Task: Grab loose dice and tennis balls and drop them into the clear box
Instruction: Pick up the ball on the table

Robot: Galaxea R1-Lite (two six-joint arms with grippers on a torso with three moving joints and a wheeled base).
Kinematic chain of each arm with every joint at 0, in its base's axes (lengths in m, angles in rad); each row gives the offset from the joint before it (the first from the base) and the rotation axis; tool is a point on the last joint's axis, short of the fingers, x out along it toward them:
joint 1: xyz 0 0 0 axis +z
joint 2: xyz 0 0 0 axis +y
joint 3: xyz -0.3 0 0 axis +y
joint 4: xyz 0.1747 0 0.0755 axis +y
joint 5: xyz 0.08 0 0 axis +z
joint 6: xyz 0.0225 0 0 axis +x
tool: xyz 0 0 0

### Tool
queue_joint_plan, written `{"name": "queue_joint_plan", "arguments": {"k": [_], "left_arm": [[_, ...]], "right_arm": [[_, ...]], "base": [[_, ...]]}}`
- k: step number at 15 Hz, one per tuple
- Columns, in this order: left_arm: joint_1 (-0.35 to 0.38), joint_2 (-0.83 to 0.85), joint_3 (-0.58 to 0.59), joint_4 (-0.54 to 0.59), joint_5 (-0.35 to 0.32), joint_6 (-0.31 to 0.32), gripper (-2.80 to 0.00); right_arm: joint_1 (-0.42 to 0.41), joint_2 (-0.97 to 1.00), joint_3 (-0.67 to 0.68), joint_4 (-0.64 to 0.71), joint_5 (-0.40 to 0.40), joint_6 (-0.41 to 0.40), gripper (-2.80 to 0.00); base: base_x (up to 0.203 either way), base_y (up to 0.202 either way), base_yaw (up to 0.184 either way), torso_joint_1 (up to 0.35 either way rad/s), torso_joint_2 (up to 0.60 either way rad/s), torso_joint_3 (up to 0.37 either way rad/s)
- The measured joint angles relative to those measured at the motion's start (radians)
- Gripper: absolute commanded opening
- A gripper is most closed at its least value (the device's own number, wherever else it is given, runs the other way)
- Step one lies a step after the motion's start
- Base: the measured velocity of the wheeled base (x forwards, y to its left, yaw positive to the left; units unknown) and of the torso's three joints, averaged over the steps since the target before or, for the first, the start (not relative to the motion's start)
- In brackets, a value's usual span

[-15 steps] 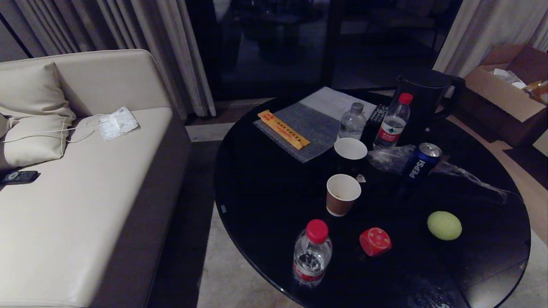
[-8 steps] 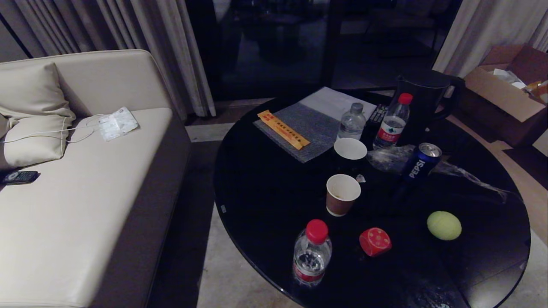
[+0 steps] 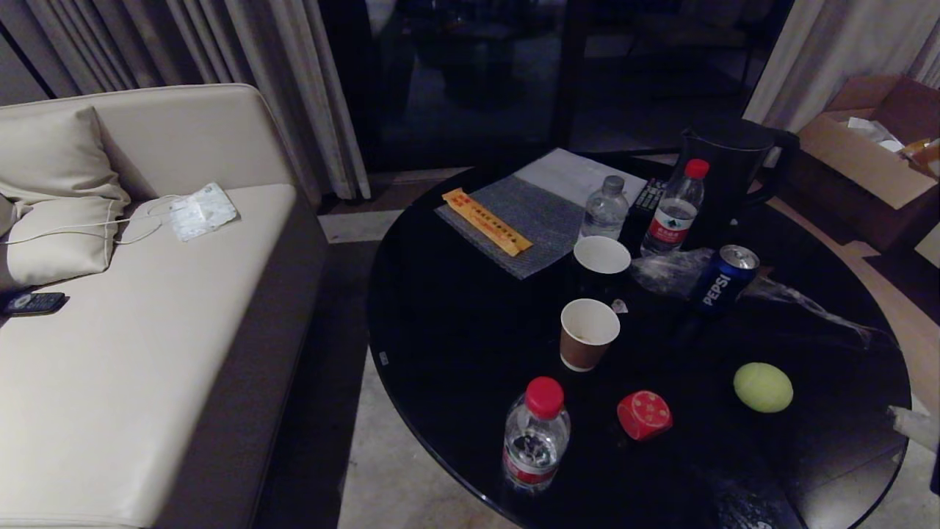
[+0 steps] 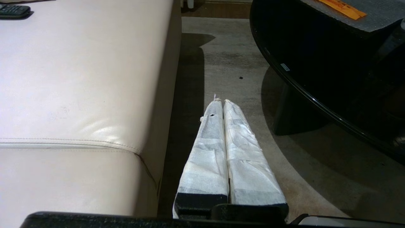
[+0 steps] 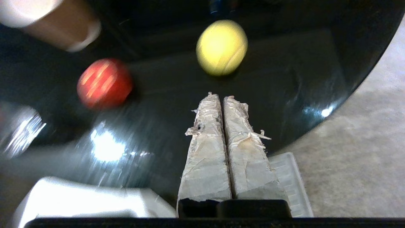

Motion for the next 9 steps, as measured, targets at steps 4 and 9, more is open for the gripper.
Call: {"name": "queue_joint_plan", "arguments": {"k": [4, 9], "left_arm": [[0.000, 0.000, 0.000, 0.000, 0.000, 0.001, -2.80], [0.000, 0.000, 0.000, 0.000, 0.000, 0.000, -2.80]], "right_arm": [[0.013, 0.309, -0.075, -0.173, -0.041, 0.028, -2.80], [0.029, 0.541, -0.118, -0.199, -0.017, 0.032, 0.00]], "base": [[0.000, 0.000, 0.000, 0.000, 0.00, 0.000], [0.000, 0.000, 0.000, 0.000, 0.00, 0.000]]}}
